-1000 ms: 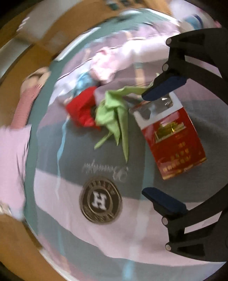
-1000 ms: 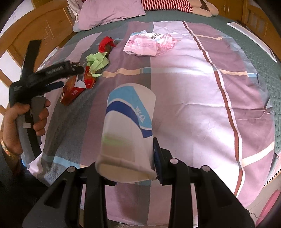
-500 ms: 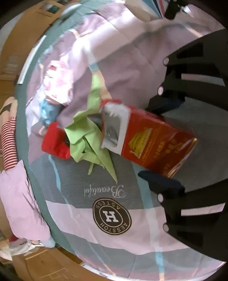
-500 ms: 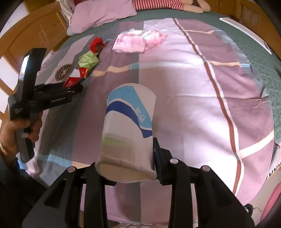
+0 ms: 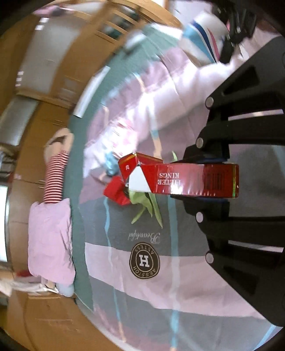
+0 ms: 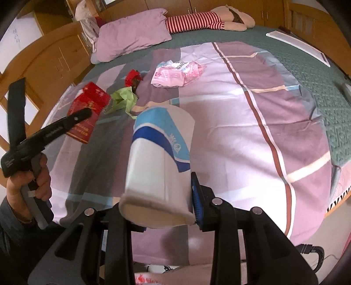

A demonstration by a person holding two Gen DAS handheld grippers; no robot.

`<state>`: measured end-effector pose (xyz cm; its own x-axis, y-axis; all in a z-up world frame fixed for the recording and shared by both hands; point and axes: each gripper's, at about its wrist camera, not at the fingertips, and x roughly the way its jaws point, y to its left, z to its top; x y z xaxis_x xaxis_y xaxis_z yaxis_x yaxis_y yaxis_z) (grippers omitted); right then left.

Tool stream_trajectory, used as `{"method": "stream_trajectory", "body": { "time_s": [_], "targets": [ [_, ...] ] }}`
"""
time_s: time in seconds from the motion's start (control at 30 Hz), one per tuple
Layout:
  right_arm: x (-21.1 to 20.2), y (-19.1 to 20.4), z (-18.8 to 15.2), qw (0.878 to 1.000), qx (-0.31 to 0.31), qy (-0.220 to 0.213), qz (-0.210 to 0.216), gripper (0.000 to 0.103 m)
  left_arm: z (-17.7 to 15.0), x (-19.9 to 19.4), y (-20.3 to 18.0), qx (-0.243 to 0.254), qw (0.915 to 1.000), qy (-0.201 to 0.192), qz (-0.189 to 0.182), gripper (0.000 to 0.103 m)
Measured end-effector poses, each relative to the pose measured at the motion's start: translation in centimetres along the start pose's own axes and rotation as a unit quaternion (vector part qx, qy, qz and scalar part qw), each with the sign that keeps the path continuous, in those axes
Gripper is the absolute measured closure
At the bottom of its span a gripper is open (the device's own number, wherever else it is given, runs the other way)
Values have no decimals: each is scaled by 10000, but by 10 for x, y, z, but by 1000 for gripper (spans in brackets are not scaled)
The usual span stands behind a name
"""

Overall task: Collect trash
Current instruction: 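Carry the paper cup and red box toward the white bin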

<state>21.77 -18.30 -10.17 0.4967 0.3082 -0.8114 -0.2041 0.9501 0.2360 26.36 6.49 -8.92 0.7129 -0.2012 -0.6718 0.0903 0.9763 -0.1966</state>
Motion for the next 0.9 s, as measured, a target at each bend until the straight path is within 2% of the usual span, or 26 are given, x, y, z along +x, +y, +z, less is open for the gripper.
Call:
{"method": "stream_trajectory", "body": {
  "time_s": [0.07,0.2,0.27,0.33,0.4,0.5,0.63,0.9],
  "targets": [
    [-8,0,-5,10000,35,-55,1,71,-4,-13,1,-148,9998,-159,-46,81],
    [-29,0,-12,9998,71,-206,44,71,-16,-44,-7,-234,9984,-491,146,81],
    [-44,2,-17,9994,-10,-351,0,71,-29,-73,-21,-245,9959,-773,394,81],
    [-59,4,-23,9987,-115,-474,-108,71,-44,-101,-45,-29,9941,-985,461,81],
    [-77,6,-32,9984,-143,-543,-95,71,-57,-121,-72,269,9931,-1032,487,81],
    [-103,6,-44,9977,-153,-663,-46,71,-68,-143,-94,431,9930,-1037,352,81],
    [-137,2,-67,9966,-132,-815,63,71,-80,-174,-117,684,9882,-1211,646,81],
    [-168,-13,-113,9974,-84,-712,-54,71,-97,-212,-132,662,9871,-1274,704,81]
  ]
}}
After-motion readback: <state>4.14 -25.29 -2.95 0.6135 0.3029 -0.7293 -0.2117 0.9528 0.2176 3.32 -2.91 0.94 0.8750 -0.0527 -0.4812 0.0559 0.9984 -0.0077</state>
